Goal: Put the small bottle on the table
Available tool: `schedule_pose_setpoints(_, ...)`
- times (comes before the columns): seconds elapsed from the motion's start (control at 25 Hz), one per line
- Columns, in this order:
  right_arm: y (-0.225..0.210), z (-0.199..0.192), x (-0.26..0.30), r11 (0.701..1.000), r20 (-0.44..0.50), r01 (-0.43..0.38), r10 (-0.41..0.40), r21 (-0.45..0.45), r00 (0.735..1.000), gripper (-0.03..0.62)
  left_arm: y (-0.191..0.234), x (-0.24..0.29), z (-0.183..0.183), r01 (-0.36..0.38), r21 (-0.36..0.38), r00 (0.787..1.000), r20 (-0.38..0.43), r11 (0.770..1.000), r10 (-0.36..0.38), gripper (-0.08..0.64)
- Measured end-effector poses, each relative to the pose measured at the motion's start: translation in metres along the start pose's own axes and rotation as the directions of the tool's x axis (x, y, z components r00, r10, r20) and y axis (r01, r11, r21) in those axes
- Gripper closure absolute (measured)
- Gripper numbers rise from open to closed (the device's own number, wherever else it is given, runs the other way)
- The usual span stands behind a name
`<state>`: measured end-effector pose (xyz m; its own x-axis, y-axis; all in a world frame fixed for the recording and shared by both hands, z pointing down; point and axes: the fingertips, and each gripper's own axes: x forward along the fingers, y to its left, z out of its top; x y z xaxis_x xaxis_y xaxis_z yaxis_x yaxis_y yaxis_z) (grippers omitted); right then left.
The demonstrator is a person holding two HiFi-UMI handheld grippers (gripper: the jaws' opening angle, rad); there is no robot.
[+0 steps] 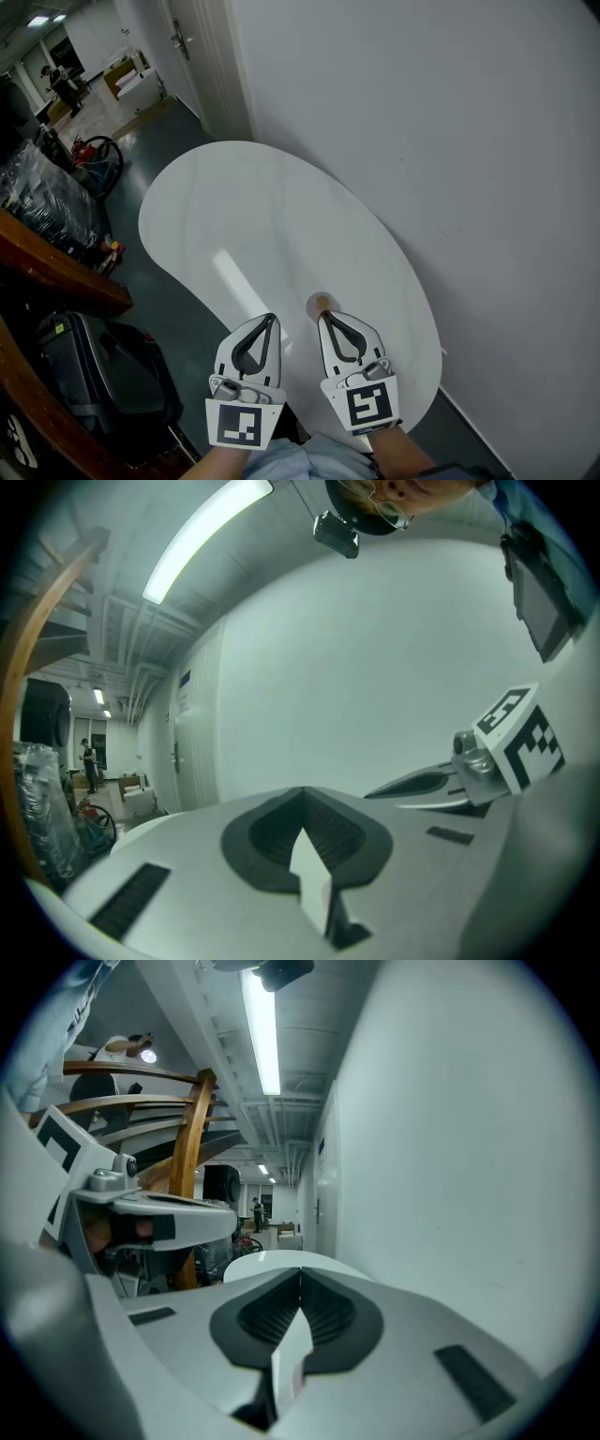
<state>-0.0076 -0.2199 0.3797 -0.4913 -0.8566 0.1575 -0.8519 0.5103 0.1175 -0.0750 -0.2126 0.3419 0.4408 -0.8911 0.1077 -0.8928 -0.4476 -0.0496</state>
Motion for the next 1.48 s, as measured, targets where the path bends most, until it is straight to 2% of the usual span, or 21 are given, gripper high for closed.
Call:
schedule_pose_setpoints(0.4, 0.008, 0.023, -0.025, 0.999, 0.112, -0.026, 0.023, 0.030, 0.993, 0.591, -0.010, -0.019, 0.021, -0.035, 0.045, 0.997, 0.063, 0.998, 0.032, 0.560)
schedule_pose_setpoints(0.56, 0.010, 0.027, -0.027, 0.999, 0.123, -0.037, 0.035, 0.010, 0.992, 0.592, -0.013, -0.020, 0.027, -0.039, 0.052, 0.996, 0.081, 0.998, 0.035, 0.560)
schedule_pose_setpoints(0.72, 0.010, 0.029, -0.029, 0.996, 0.128, -0.043, 0.033, 0.073, 0.991, 0.592, -0.014, -0.021, 0.027, -0.043, 0.054, 0.996, 0.077, 0.998, 0.039, 0.560)
schedule_pose_setpoints(0.88, 0.011, 0.031, -0.027, 0.998, 0.156, -0.055, 0.048, 0.039, 0.987, 0.592, -0.014, -0.021, 0.028, -0.044, 0.055, 0.996, 0.076, 0.997, 0.040, 0.560)
schedule_pose_setpoints(1.48, 0.008, 0.026, -0.025, 0.996, 0.156, -0.058, 0.047, 0.070, 0.987, 0.592, -0.014, -0.016, 0.025, -0.044, 0.053, 0.997, 0.065, 0.998, 0.041, 0.560)
